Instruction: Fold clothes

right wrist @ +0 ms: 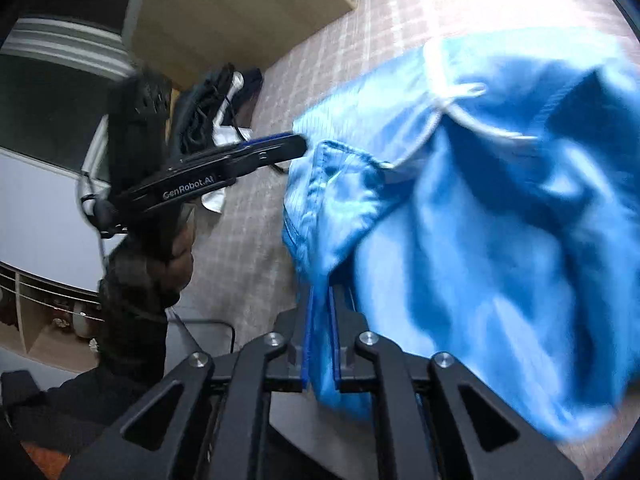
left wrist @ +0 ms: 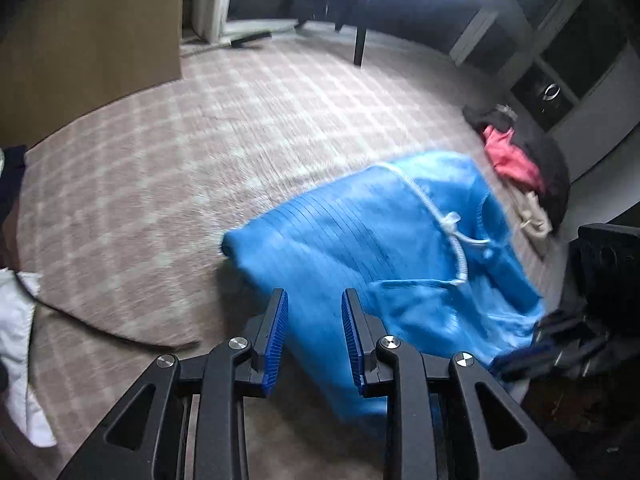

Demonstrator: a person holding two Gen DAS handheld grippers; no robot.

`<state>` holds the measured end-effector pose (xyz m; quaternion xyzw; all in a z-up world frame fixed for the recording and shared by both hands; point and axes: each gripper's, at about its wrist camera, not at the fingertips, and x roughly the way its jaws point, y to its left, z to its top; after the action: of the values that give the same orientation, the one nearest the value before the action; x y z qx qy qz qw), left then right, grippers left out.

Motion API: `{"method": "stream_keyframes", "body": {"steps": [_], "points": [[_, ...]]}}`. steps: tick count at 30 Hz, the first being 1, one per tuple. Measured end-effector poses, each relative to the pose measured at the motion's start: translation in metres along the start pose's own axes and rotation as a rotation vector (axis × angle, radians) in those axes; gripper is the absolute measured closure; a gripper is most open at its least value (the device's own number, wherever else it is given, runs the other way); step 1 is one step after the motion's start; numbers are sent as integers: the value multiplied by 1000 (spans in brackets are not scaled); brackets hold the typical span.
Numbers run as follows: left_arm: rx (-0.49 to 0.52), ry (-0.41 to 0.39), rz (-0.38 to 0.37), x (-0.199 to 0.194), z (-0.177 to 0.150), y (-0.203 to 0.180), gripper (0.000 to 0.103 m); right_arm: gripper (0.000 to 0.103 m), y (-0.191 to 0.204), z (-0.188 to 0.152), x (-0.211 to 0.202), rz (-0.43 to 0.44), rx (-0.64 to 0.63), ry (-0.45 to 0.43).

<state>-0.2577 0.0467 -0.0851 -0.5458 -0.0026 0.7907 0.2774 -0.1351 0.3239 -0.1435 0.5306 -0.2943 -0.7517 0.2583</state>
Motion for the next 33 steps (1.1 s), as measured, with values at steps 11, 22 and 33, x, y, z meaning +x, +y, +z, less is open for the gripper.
{"method": "stream_keyframes", "body": {"steps": [11,22,33], "points": [[129,103,-172,14,-53,-85,69,71,-43,-16,-72,-406,-28,-150],[149,73,-75,10,-51,-136,59,79,-36,-17,-69,-397,-256,74],[175,208,-200,89,-55,-202,57,64,-66,5,-45,-261,-149,167]]}}
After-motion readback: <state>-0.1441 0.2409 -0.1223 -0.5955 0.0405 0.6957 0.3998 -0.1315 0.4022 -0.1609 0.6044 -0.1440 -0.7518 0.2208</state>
